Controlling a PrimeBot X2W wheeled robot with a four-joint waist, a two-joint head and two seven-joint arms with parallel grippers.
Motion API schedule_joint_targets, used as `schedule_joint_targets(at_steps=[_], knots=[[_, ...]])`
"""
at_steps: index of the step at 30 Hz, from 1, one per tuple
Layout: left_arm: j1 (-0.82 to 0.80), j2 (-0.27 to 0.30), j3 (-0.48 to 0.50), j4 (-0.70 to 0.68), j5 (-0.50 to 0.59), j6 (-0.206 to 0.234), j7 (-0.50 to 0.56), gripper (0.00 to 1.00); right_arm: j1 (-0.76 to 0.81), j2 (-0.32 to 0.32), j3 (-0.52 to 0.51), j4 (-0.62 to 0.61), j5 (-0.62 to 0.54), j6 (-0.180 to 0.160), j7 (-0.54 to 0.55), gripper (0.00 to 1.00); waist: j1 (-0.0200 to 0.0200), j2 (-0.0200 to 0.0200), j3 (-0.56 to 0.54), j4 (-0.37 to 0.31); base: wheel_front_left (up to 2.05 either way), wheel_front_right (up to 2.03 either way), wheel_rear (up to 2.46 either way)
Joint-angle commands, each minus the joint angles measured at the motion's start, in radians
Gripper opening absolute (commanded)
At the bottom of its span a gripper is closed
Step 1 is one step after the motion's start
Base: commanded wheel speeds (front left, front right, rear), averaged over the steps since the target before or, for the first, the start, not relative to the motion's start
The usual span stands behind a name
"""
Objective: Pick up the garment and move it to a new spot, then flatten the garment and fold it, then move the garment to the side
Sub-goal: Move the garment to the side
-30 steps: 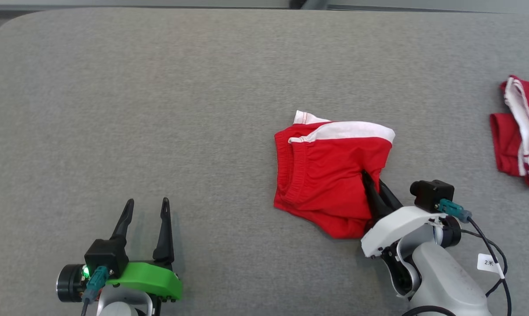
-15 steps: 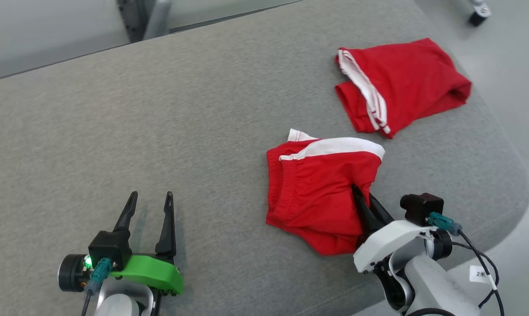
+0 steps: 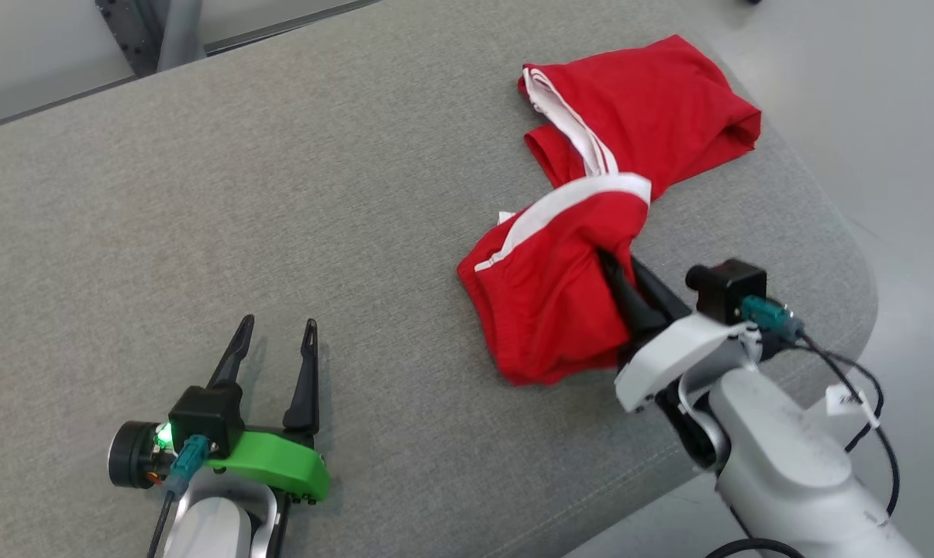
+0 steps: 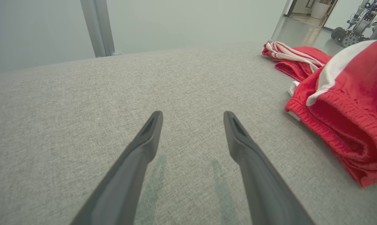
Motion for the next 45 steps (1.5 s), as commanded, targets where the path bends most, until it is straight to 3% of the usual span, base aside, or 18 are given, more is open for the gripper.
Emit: schedule_joint_targets(at_steps=[1, 10, 15, 16, 20, 21, 22, 25, 29, 34, 40, 45], knots=[[-0.018, 0.005, 0.006, 0.005, 0.007, -0.001, 0.001, 1.00, -0.025, -0.015, 0.000, -0.004, -0.009, -0.001, -0.001, 0.00, 0.0000, 0.0001, 0.045, 0.061, 0.00, 0.00, 0.00], [-0.050, 0.004, 0.014, -0.004, 0.019, 0.005, 0.001, 1.00, -0.255, -0.157, -0.018, 0.101, -0.052, -0.002, 0.000, 0.00, 0.0000, 0.0001, 0.100, 0.205, 0.00, 0.00, 0.00], [-0.047, 0.004, 0.020, -0.011, 0.021, 0.012, 0.001, 1.00, -0.338, -0.262, -0.098, 0.234, -0.072, -0.002, 0.000, 0.00, 0.0000, 0.0001, 0.117, 0.262, 0.00, 0.00, 0.00], [-0.048, 0.004, 0.021, -0.013, 0.026, 0.016, 0.001, 1.00, -0.357, -0.307, -0.143, 0.284, -0.090, -0.002, 0.000, 0.00, 0.0000, 0.0001, 0.122, 0.281, 0.00, 0.00, 0.00], [-0.051, 0.004, 0.026, -0.013, 0.028, 0.013, 0.001, 1.00, -0.379, -0.373, -0.221, 0.368, -0.159, -0.002, 0.000, 0.00, 0.0000, 0.0001, 0.126, 0.306, 0.00, 0.00, 0.00], [-0.051, 0.004, 0.030, -0.013, 0.030, 0.013, 0.001, 1.00, -0.380, -0.381, -0.237, 0.389, -0.182, -0.002, -0.001, 0.31, 0.0000, 0.0001, 0.125, 0.310, 0.00, 0.00, 0.00], [-0.052, 0.004, 0.033, -0.012, 0.030, 0.013, 0.001, 1.00, -0.383, -0.389, -0.261, 0.409, -0.205, -0.002, -0.001, 0.97, 0.0000, 0.0001, 0.126, 0.312, 0.00, 0.00, 0.00], [-0.048, 0.004, 0.036, -0.010, 0.033, 0.013, 0.001, 1.00, -0.384, -0.401, -0.353, 0.467, -0.278, -0.002, -0.001, 1.00, 0.0000, 0.0001, 0.120, 0.317, 0.00, 0.00, 0.00], [-0.040, 0.004, 0.043, -0.003, 0.035, 0.027, 0.001, 1.00, -0.357, -0.371, -0.470, 0.427, -0.354, -0.002, -0.001, 1.00, 0.0000, 0.0001, 0.105, 0.318, 0.00, 0.00, 0.00], [-0.017, 0.004, 0.054, 0.004, 0.021, 0.044, 0.001, 1.00, -0.263, -0.234, -0.551, 0.210, -0.410, -0.002, 0.000, 1.00, 0.0000, 0.0001, 0.063, 0.313, 0.00, 0.00, 0.00], [0.007, 0.004, 0.067, 0.009, 0.006, 0.059, 0.001, 1.00, -0.124, -0.097, -0.437, -0.007, -0.344, -0.002, 0.000, 1.00, 0.0000, 0.0001, 0.005, 0.324, 0.00, 0.00, 0.00], [0.030, 0.004, 0.068, 0.012, -0.010, 0.071, 0.001, 1.00, 0.022, -0.009, -0.358, -0.090, -0.294, -0.002, 0.000, 1.00, 0.0000, 0.0001, -0.048, 0.357, 0.00, 0.00, 0.00]])
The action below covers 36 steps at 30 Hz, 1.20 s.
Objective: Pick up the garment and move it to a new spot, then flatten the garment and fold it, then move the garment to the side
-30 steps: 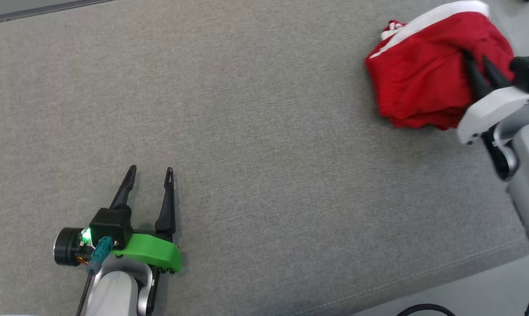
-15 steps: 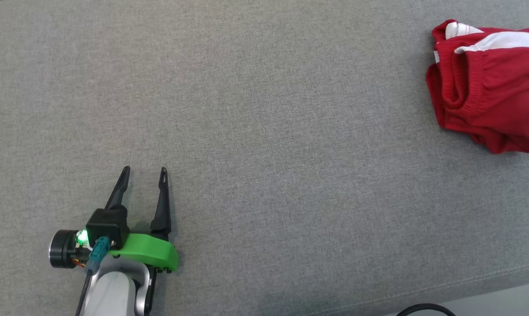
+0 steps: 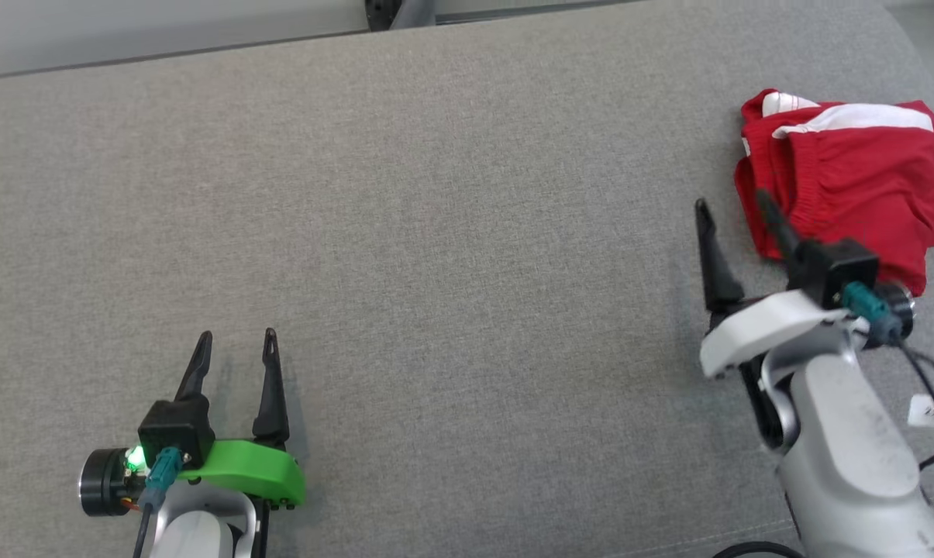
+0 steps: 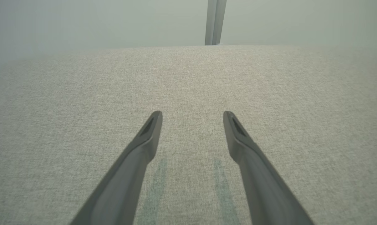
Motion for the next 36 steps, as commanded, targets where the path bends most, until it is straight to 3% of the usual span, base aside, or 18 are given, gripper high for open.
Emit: schedule_joint_targets(at_steps=[1, 8, 16, 36], knots=[[0.019, 0.003, 0.003, 0.003, -0.003, 0.003, 0.001, 1.00, 0.042, 0.010, 0.009, -0.009, 0.016, -0.002, 0.000, 1.00, 0.0000, 0.0001, -0.042, 0.034, 0.00, 0.00, 0.00], [0.063, 0.003, -0.003, 0.005, -0.034, 0.010, 0.001, 1.00, 0.183, 0.058, 0.004, -0.017, -0.003, -0.002, 0.000, 1.00, 0.0000, 0.0001, -0.095, 0.085, 0.00, 0.00, 0.00], [0.116, 0.003, 0.003, 0.008, -0.041, 0.020, 0.001, 1.00, 0.260, 0.065, -0.019, -0.034, -0.043, -0.002, 0.000, 1.00, 0.0000, 0.0001, -0.160, 0.121, 0.00, 0.00, 0.00], [0.163, 0.003, 0.048, -0.011, -0.046, -0.011, 0.001, 1.00, 0.354, 0.065, -0.012, -0.160, -0.022, -0.002, 0.000, 1.00, 0.0000, 0.0001, -0.231, 0.115, 0.00, 0.00, 0.00]])
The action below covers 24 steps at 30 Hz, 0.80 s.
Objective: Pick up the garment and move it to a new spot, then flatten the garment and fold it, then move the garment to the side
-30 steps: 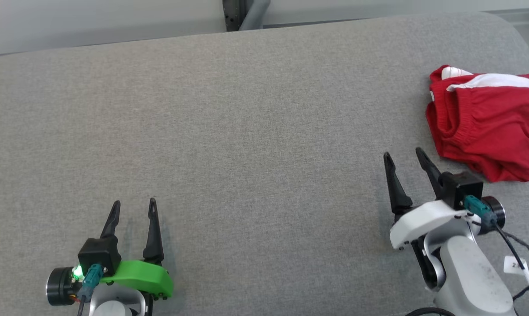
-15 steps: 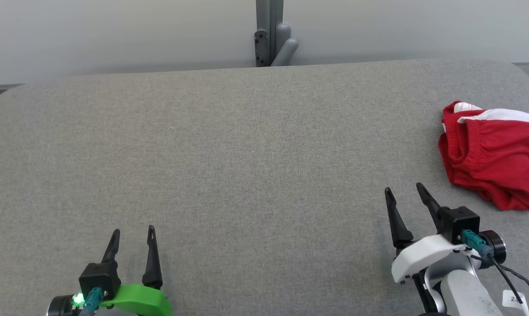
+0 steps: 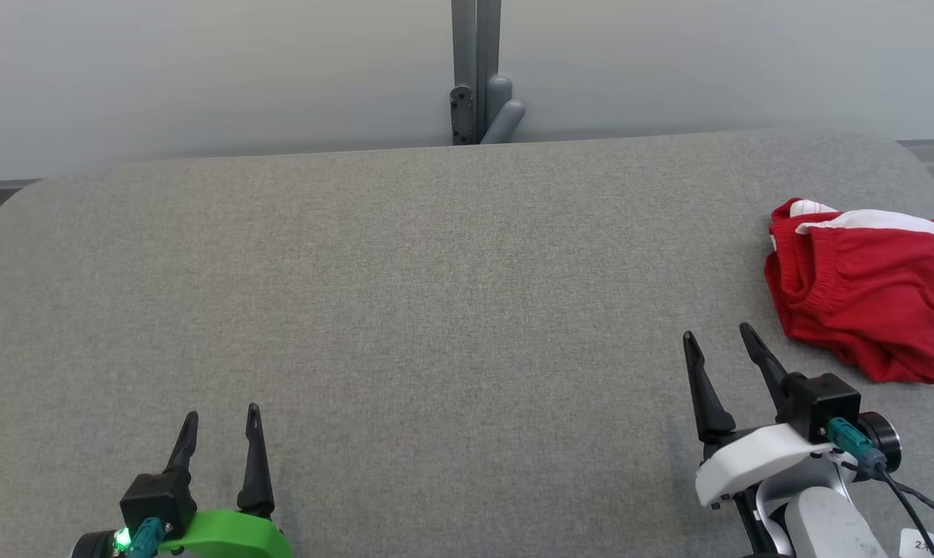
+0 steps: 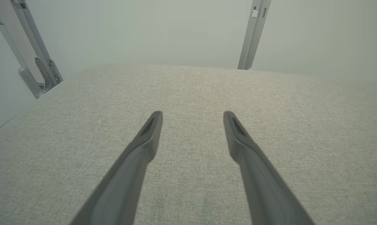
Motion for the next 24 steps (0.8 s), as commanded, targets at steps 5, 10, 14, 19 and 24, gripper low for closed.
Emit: schedule_joint_targets(at_steps=[5, 10, 14, 19, 24], knots=[[0.018, 0.003, -0.002, -0.005, -0.017, -0.009, 0.001, 1.00, 0.018, -0.004, 0.006, 0.000, 0.003, -0.002, 0.000, 1.00, 0.0000, 0.0001, 0.000, 0.000, 0.00, 0.00, 0.00], [0.018, 0.003, -0.002, -0.002, -0.020, -0.012, 0.001, 1.00, 0.016, -0.004, 0.016, 0.002, 0.005, -0.002, 0.000, 1.00, 0.0000, 0.0001, 0.004, 0.000, 0.00, 0.00, 0.00], [0.018, 0.003, 0.000, 0.002, -0.020, -0.010, 0.001, 1.00, 0.013, -0.004, 0.025, 0.011, 0.010, -0.002, 0.000, 1.00, 0.0000, 0.0001, 0.006, -0.002, 0.00, 0.00, 0.00], [0.007, 0.002, -0.001, 0.002, -0.025, -0.009, 0.001, 1.00, 0.000, -0.004, 0.032, 0.015, 0.006, -0.001, 0.000, 1.00, 0.0000, 0.0001, 0.016, -0.088, 0.00, 0.00, 0.00], [0.000, 0.003, -0.002, 0.005, -0.034, -0.013, 0.001, 1.00, -0.003, -0.004, 0.033, 0.014, 0.012, -0.002, 0.000, 1.00, 0.0000, 0.0001, 0.021, -0.089, 0.00, 0.00, 0.00]])
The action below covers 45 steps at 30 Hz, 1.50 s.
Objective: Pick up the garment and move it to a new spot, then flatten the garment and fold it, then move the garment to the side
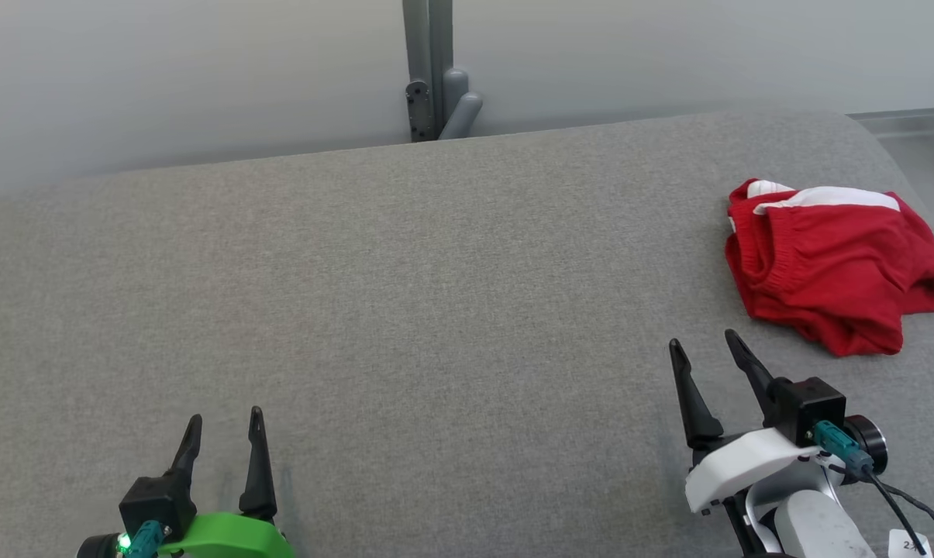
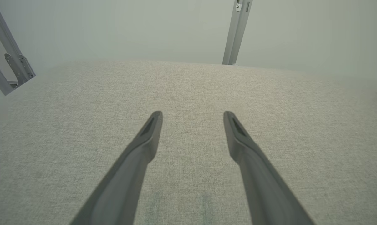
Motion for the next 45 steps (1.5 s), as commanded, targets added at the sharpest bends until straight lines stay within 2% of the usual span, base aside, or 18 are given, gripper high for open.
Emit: schedule_joint_targets(at_steps=[1, 13, 14, 17, 23, 29, 45], knots=[[-0.006, 0.003, 0.002, 0.003, -0.006, -0.005, 0.000, 1.00, -0.006, -0.004, -0.004, 0.000, 0.005, -0.002, 0.000, 1.00, 0.0000, -0.0001, 0.010, -0.032, 0.00, 0.00, 0.00], [-0.009, 0.003, 0.001, 0.002, -0.019, -0.019, 0.000, 1.00, -0.004, -0.004, -0.008, 0.019, 0.015, -0.002, 0.000, 1.00, 0.0000, -0.0001, 0.019, -0.032, 0.00, 0.00, 0.00], [0.000, 0.000, -0.002, 0.002, -0.015, -0.018, 0.000, 0.00, -0.004, 0.000, -0.007, 0.019, 0.011, 0.000, 0.000, 0.00, 0.0000, 0.0000, 0.019, -0.032, 0.00, 0.00, 0.00], [0.003, -0.003, -0.006, 0.029, -0.016, -0.018, 0.001, 0.00, 0.011, 0.005, -0.007, 0.042, 0.012, 0.000, 0.001, 0.00, 0.0000, -0.0001, 0.019, -0.032, 0.00, 0.00, 0.00], [-0.023, -0.003, 0.019, 0.035, -0.128, -0.023, 0.042, 0.00, -0.003, 0.004, -0.032, 0.046, 0.133, 0.000, 0.042, 0.00, 0.0000, 0.0018, 0.016, -0.028, 0.00, 0.00, 0.00], [-0.031, -0.003, 0.025, 0.017, -0.240, -0.023, 0.067, 0.00, -0.006, 0.003, -0.043, 0.037, 0.251, 0.000, 0.069, 0.00, 0.0000, 0.0000, 0.017, -0.025, 0.00, 0.00, 0.00], [-0.048, -0.001, 0.046, -0.033, -0.498, -0.014, 0.129, 0.00, -0.015, 0.002, -0.073, 0.017, 0.525, 0.000, 0.135, 0.00, 0.0000, -0.0001, 0.017, -0.015, 0.00, 0.00, 0.00]])
